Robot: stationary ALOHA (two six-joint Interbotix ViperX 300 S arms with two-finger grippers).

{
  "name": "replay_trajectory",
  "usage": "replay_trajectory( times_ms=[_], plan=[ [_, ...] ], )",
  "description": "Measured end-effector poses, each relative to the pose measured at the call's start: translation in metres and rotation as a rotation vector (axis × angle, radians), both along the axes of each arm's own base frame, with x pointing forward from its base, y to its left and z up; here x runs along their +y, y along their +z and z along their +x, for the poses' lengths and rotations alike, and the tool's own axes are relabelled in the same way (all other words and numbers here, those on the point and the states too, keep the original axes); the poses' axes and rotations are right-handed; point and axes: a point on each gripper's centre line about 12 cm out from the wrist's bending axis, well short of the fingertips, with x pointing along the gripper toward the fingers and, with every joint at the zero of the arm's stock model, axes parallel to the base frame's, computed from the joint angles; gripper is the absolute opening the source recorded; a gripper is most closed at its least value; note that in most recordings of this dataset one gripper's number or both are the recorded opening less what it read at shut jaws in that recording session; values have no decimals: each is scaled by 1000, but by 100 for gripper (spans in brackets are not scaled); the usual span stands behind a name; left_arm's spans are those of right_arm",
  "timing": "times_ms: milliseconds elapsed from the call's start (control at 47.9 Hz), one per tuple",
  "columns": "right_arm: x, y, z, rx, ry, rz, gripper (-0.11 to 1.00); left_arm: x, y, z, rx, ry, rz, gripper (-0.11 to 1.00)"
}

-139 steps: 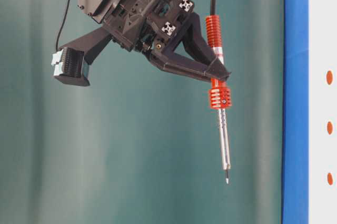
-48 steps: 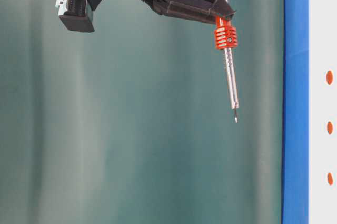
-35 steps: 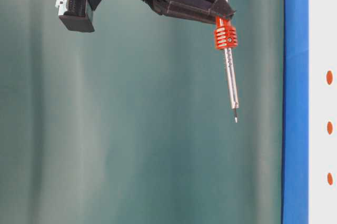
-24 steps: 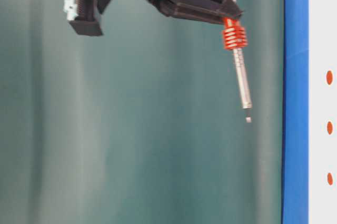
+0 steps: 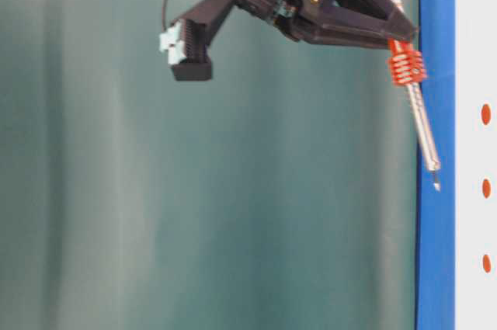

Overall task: Touch the tip of the soldering iron to the mark.
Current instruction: 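Shift the iron right and lower its tip onto the middle dot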

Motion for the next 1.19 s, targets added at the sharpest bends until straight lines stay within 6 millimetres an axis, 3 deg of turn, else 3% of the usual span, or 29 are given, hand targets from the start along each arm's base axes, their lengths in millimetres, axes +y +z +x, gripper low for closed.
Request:
replay_trajectory(
  times_ms=[564,1191],
  plan=[
    [-2,-34,6,55,-3,8,6,0,0,0,0,0,3,0],
    [-1,-35,7,52,-4,7,6,0,0,0,2,0,2,0]
  ],
)
